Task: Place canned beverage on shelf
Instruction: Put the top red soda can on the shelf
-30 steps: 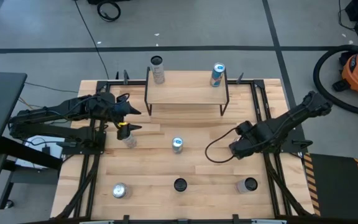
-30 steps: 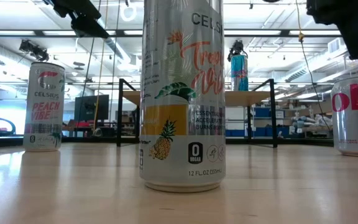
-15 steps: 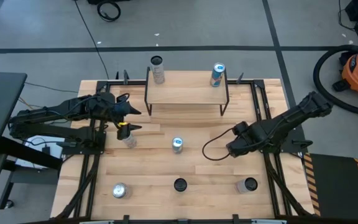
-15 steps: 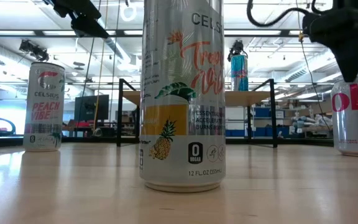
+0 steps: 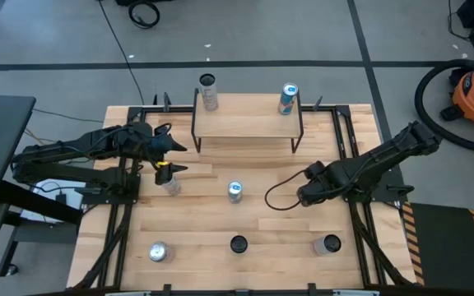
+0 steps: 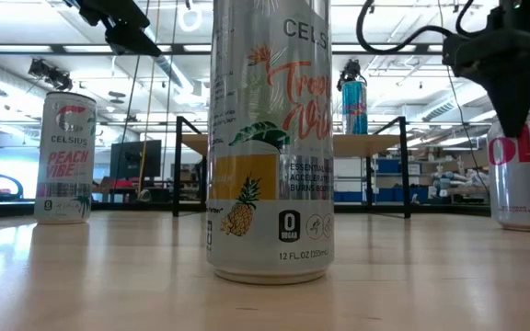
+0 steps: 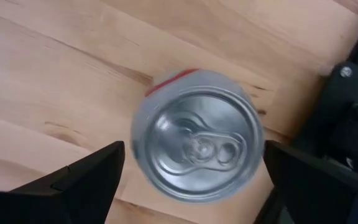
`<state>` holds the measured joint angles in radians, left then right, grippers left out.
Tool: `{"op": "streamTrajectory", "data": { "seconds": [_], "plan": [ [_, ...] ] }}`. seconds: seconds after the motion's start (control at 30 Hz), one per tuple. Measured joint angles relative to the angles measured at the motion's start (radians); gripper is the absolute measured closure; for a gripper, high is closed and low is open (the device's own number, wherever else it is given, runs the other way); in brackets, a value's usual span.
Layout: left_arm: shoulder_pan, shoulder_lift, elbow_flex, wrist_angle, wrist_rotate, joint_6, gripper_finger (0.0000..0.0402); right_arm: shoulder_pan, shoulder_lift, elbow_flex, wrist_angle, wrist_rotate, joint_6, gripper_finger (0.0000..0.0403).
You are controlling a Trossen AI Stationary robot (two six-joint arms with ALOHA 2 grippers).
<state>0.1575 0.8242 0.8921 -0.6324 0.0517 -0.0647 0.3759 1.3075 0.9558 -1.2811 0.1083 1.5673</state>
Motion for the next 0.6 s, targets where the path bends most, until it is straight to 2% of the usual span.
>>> {"op": "streamTrajectory", "data": {
  "seconds": [0.13,0.37,0.6],
  "plan": [
    [0.0,0.0,0.0,0.0,0.0,0.0,0.0083,0.0,0.0,0.0,-0.005,-0.005,0.0,0.004],
    [0.0,0.0,0.0,0.0,0.0,-0.001,0.0083,0.0,0.0,0.003,-0.007,-0.004,0.0,0.0113],
    [0.0,0.0,0.0,0.0,0.0,0.0,0.0083,0.0,0.0,0.004,-0.009,-0.006,-0.023,0.0125]
  ]
}}
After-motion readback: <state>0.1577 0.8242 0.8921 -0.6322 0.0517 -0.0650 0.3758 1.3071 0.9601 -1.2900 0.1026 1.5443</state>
